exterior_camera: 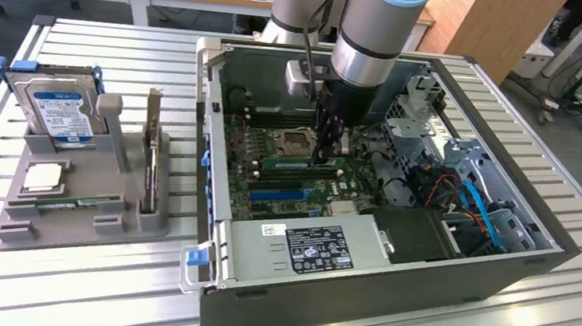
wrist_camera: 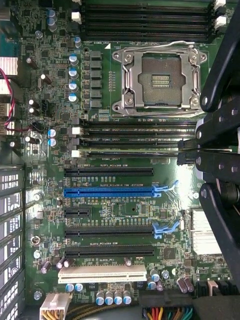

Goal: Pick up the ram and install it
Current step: 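Insert the ram into the slot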

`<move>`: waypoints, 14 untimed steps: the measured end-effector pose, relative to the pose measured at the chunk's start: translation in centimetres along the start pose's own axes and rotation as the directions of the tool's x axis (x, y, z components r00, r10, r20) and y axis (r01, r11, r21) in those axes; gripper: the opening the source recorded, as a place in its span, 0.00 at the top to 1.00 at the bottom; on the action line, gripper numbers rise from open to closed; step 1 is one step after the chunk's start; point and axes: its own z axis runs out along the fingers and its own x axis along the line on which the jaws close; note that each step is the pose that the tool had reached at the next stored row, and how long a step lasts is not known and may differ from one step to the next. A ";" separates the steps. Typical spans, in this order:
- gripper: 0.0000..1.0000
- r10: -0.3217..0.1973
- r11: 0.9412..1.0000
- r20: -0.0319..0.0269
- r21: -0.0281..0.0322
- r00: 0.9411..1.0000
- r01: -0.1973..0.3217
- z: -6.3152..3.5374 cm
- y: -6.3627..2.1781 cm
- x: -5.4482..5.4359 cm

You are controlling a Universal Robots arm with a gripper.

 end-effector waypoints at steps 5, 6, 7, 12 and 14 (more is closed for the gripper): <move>0.88 0.000 1.000 0.000 0.000 1.000 0.000 0.22 -0.01 0.0; 0.88 0.000 1.000 0.000 0.000 1.000 0.000 0.22 -0.01 0.0; 0.88 0.000 1.000 0.000 0.000 1.000 0.000 0.24 -0.01 0.0; 0.88 0.000 1.000 0.000 -0.001 1.000 0.000 0.23 0.00 0.0; 0.88 0.000 1.000 0.000 -0.005 1.000 0.000 0.24 -0.01 0.0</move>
